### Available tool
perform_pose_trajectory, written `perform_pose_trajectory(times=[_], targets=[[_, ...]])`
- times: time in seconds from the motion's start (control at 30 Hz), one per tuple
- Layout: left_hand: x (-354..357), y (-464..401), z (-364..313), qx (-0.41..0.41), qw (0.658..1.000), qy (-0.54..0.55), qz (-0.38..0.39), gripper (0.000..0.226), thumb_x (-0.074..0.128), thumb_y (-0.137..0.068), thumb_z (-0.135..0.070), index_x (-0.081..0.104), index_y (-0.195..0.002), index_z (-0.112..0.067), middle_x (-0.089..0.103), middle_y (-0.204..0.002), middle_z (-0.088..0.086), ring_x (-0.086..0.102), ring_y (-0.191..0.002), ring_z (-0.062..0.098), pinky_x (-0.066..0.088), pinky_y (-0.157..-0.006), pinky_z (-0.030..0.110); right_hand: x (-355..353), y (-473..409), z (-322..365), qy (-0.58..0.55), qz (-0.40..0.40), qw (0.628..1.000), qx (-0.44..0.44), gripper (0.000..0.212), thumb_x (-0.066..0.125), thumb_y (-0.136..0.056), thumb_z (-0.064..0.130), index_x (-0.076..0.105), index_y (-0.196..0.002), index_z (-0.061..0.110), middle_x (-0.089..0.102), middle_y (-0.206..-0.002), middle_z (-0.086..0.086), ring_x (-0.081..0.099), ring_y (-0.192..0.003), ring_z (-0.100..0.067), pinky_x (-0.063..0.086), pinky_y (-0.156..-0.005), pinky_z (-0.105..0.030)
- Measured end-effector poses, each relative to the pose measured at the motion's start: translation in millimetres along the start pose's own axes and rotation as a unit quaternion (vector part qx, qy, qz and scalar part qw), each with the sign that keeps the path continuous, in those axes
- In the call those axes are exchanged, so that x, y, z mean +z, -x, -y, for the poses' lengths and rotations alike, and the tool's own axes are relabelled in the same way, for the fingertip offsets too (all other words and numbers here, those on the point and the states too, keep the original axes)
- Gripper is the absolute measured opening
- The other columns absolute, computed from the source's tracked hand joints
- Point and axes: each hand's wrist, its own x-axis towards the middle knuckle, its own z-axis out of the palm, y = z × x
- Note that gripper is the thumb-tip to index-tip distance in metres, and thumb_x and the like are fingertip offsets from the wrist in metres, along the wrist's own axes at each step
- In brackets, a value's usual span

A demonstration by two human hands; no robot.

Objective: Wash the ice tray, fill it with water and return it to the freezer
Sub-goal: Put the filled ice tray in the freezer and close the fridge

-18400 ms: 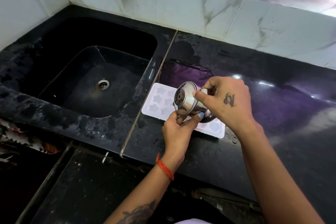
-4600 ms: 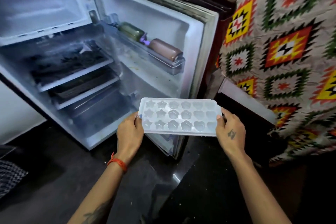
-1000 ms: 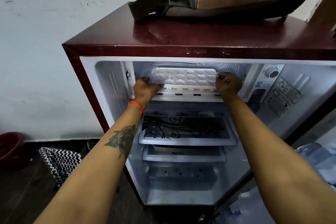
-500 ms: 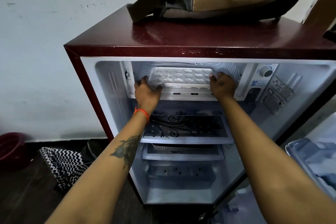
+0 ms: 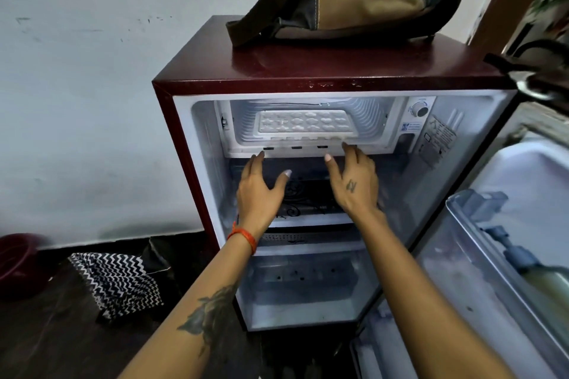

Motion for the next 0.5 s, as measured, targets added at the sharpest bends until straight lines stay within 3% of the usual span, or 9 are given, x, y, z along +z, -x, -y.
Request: perform_pose_trajectory(times=[0.3,0.5], targets=[[-20.6,74.7,10.7,0.05,0.996,-0.032,0.059,0.07,0.063,-0.088,-0.04,0.034,-0.147,-0.015,0.028,-0.155,0.005,0.026,-0.143,0.018,0.022,-0.109,0.022,-13.9,97.7,11.2,-0.009,0.016,0.999,0.026,0.059,0.043,-0.096,0.047,0.036,-0.144,0.014,0.035,-0.15,-0.011,0.03,-0.138,-0.027,0.027,-0.111,-0.04],[-30.6,118.0,15.3,0.067,0.991,-0.062,0.098,0.071,0.06,-0.089,-0.043,0.031,-0.148,-0.018,0.027,-0.156,0.003,0.025,-0.144,0.017,0.029,-0.114,0.039,-24.8,149.2,9.1,0.002,0.029,0.999,0.015,0.062,0.039,-0.095,0.051,0.036,-0.144,0.013,0.034,-0.151,-0.012,0.028,-0.139,-0.026,0.026,-0.113,-0.042]])
